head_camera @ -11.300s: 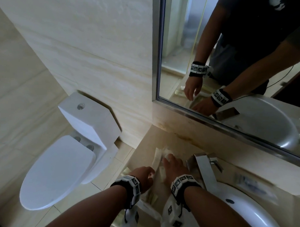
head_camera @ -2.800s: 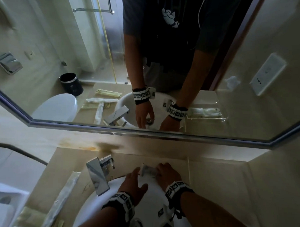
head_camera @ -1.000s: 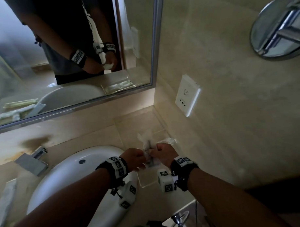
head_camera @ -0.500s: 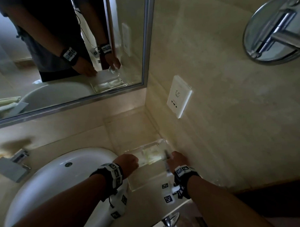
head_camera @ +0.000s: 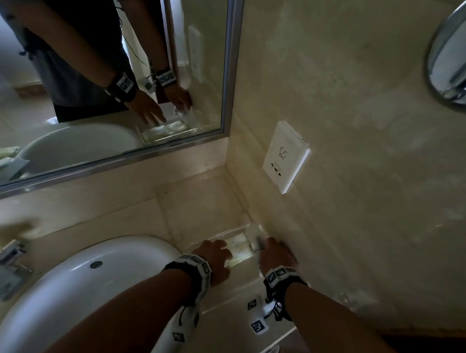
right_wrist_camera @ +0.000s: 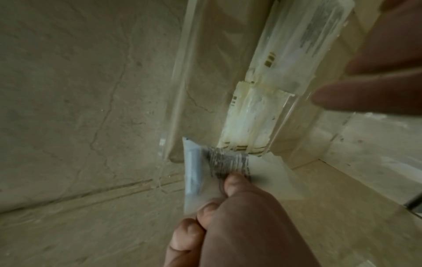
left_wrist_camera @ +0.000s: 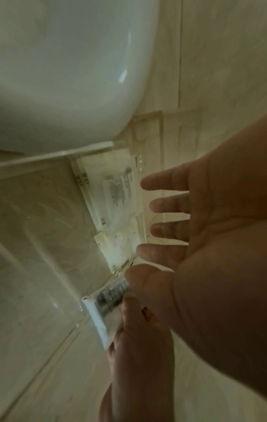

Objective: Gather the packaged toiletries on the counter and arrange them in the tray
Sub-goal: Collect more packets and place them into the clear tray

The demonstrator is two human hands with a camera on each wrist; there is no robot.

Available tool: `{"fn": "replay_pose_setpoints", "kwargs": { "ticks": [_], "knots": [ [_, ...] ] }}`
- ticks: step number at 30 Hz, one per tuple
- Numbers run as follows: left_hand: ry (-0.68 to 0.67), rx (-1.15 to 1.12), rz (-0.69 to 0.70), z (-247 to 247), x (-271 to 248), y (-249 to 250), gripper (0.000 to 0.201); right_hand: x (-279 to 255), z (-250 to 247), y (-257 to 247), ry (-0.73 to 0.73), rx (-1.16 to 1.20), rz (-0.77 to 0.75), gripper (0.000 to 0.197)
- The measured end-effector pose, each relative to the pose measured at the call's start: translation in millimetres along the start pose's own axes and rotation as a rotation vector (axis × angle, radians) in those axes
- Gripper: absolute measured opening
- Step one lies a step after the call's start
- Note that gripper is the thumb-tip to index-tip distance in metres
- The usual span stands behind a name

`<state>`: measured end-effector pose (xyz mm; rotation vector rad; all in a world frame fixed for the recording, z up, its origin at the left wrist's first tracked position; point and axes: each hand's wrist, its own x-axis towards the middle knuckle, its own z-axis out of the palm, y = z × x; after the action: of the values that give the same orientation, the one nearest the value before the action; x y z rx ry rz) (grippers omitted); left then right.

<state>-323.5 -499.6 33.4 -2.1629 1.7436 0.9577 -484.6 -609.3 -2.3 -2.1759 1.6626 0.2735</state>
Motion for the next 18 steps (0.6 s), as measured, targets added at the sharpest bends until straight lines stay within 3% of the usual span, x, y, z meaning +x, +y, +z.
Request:
{"fn": "replay_pose_setpoints", "kwargs": {
  "ticks": [7,12,18],
  "knots": [
    [-0.097,0.238,0.124,21,27,25,0.066,-6,10,3,0.053,-0.039,-0.051,0.041],
    [-0.060,0.242,0.083,42,30,23,0.070,-24,17,5,0.001,0.087,-0.126,0.069],
    [-0.069,0.269,0.068,45,31,18,0.075,-23,26,11,-0.023,-0.140,-0.229,0.076]
  ]
}}
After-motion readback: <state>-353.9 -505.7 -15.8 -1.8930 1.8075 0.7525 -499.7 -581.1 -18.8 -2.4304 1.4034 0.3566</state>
